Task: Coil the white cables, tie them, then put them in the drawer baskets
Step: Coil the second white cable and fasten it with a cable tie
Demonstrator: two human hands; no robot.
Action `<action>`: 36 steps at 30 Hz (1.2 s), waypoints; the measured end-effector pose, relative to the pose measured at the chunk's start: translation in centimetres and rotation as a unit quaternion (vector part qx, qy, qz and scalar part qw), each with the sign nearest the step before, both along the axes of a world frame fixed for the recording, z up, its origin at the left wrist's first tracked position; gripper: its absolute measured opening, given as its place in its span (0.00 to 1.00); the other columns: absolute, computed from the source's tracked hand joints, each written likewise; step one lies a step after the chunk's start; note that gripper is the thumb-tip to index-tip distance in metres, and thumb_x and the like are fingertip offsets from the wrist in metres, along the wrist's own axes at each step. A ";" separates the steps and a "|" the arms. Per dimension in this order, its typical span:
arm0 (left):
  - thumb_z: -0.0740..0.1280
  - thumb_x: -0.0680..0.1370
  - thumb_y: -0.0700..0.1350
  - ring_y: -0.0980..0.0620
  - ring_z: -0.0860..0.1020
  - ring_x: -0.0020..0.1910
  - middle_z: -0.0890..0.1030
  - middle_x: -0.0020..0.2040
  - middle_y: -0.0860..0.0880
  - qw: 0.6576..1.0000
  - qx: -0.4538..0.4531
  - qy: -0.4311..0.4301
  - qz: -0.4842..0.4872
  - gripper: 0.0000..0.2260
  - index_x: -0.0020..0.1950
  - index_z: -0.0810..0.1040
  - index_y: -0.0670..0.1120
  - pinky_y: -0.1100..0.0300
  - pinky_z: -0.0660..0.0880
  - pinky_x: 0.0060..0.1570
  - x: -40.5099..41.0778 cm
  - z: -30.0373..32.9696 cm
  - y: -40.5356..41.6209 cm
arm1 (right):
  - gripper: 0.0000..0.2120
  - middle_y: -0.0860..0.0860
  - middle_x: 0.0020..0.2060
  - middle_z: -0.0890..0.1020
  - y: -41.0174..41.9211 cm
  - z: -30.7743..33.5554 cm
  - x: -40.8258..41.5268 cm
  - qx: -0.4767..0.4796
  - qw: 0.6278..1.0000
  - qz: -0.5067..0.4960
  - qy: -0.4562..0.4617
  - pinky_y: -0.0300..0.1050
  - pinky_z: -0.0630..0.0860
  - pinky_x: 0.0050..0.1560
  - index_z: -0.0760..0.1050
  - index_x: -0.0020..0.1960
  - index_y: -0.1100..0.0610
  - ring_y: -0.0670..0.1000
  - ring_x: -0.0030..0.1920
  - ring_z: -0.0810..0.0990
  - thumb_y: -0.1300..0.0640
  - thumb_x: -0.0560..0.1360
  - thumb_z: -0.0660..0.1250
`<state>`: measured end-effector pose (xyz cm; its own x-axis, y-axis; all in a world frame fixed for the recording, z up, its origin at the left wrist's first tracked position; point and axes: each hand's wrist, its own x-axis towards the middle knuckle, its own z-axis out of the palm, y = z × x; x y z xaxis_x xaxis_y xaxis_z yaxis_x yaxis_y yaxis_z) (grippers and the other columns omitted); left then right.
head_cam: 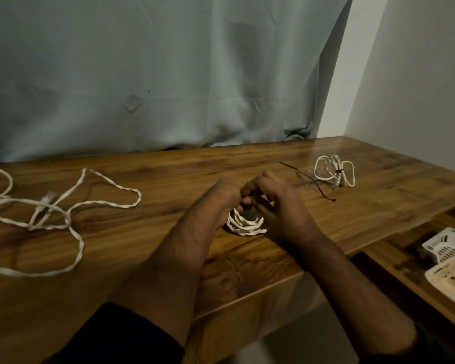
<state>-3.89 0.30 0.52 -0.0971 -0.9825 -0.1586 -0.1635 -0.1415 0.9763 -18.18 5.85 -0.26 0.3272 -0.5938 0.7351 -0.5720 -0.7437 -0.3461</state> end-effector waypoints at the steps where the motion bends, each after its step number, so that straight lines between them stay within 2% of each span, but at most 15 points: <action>1: 0.61 0.79 0.35 0.52 0.69 0.25 0.73 0.23 0.48 1.000 0.002 0.006 -0.010 0.13 0.36 0.79 0.42 0.60 0.63 0.30 0.1 0.1 0.0 | 0.07 0.44 0.43 0.77 0.0 0.0 0.0 0.007 1.000 0.005 -0.009 0.36 0.68 0.45 0.80 0.47 0.53 0.43 0.46 0.75 0.64 0.75 0.74; 5: 0.65 0.80 0.37 0.54 0.71 0.25 0.76 0.28 0.47 0.999 -0.015 0.027 -0.036 0.11 0.40 0.82 0.42 0.62 0.67 0.26 0.1 0.7 0.2 | 0.08 0.46 0.41 0.80 -0.2 0.0 0.0 0.037 0.996 -0.013 -0.082 0.36 0.71 0.43 0.78 0.45 0.54 0.45 0.42 0.78 0.66 0.76 0.72; 8: 0.69 0.81 0.40 0.54 0.78 0.26 0.82 0.35 0.44 0.992 -0.019 0.099 -0.079 0.05 0.50 0.82 0.39 0.64 0.74 0.23 0.1 0.9 0.7 | 0.08 0.47 0.39 0.82 -0.4 0.1 0.0 0.052 0.981 -0.049 -0.180 0.42 0.75 0.41 0.77 0.45 0.52 0.48 0.41 0.80 0.64 0.77 0.72; 11: 0.69 0.82 0.43 0.55 0.81 0.28 0.85 0.38 0.47 0.982 -0.035 0.153 -0.105 0.06 0.51 0.83 0.41 0.64 0.76 0.23 -0.1 1.0 0.9 | 0.11 0.49 0.40 0.83 -0.7 0.1 -0.4 0.053 0.966 -0.066 -0.246 0.47 0.79 0.44 0.74 0.44 0.46 0.51 0.43 0.83 0.60 0.78 0.71; 13: 0.70 0.81 0.46 0.56 0.82 0.31 0.86 0.42 0.48 0.981 -0.060 0.146 -0.113 0.08 0.55 0.84 0.43 0.64 0.75 0.24 0.0 1.0 0.9 | 0.11 0.48 0.41 0.83 -1.1 0.1 -0.7 0.053 0.960 -0.083 -0.263 0.50 0.81 0.46 0.73 0.45 0.44 0.51 0.45 0.83 0.59 0.79 0.69; 16: 0.73 0.77 0.51 0.56 0.83 0.37 0.87 0.48 0.48 0.980 -0.093 0.125 -0.122 0.13 0.57 0.86 0.45 0.64 0.73 0.26 0.0 1.1 1.0 | 0.12 0.46 0.41 0.82 -1.0 0.3 -0.7 0.052 0.953 -0.098 -0.284 0.43 0.80 0.45 0.74 0.45 0.45 0.45 0.43 0.82 0.62 0.80 0.68; 18: 0.74 0.73 0.54 0.56 0.82 0.38 0.87 0.47 0.49 0.979 -0.107 0.119 -0.128 0.13 0.52 0.86 0.47 0.64 0.72 0.26 0.0 1.2 1.2 | 0.09 0.46 0.41 0.82 -0.9 0.2 -0.7 0.058 0.950 -0.098 -0.290 0.40 0.79 0.45 0.75 0.47 0.49 0.44 0.43 0.81 0.62 0.80 0.68; 22: 0.76 0.75 0.49 0.56 0.83 0.42 0.87 0.48 0.48 0.979 -0.135 0.096 -0.118 0.12 0.53 0.86 0.43 0.62 0.71 0.26 0.0 1.5 1.4 | 0.06 0.49 0.43 0.83 -1.4 0.1 -0.8 0.081 0.943 -0.088 -0.310 0.50 0.82 0.49 0.77 0.49 0.51 0.52 0.46 0.84 0.62 0.79 0.70; 25: 0.74 0.77 0.47 0.55 0.83 0.43 0.88 0.49 0.48 0.979 -0.136 0.102 -0.113 0.09 0.53 0.85 0.42 0.62 0.71 0.25 0.1 1.5 1.4 | 0.07 0.50 0.43 0.83 -1.3 0.3 -0.8 0.113 0.920 -0.052 -0.372 0.42 0.81 0.45 0.78 0.52 0.54 0.47 0.43 0.84 0.65 0.79 0.70; 27: 0.75 0.77 0.46 0.55 0.83 0.41 0.87 0.46 0.48 0.979 -0.138 0.103 -0.106 0.07 0.51 0.85 0.43 0.62 0.71 0.25 0.1 1.5 1.4 | 0.09 0.54 0.44 0.84 -1.1 0.3 -0.8 0.133 0.907 -0.024 -0.398 0.40 0.81 0.45 0.77 0.55 0.56 0.48 0.44 0.84 0.67 0.78 0.70; 32: 0.76 0.76 0.45 0.57 0.83 0.38 0.87 0.42 0.49 0.983 -0.146 0.081 -0.078 0.09 0.53 0.84 0.43 0.62 0.71 0.26 0.4 1.6 1.4 | 0.13 0.60 0.49 0.84 -1.7 0.0 -1.0 0.165 0.903 0.001 -0.396 0.47 0.83 0.52 0.75 0.62 0.62 0.53 0.48 0.85 0.68 0.78 0.70; 36: 0.75 0.77 0.44 0.56 0.82 0.36 0.87 0.41 0.49 0.982 -0.159 0.071 -0.074 0.08 0.53 0.85 0.42 0.62 0.70 0.25 0.3 1.7 1.7 | 0.13 0.61 0.49 0.85 -1.8 -0.1 -1.1 0.168 0.901 -0.008 -0.400 0.51 0.83 0.54 0.75 0.60 0.60 0.59 0.51 0.86 0.68 0.77 0.71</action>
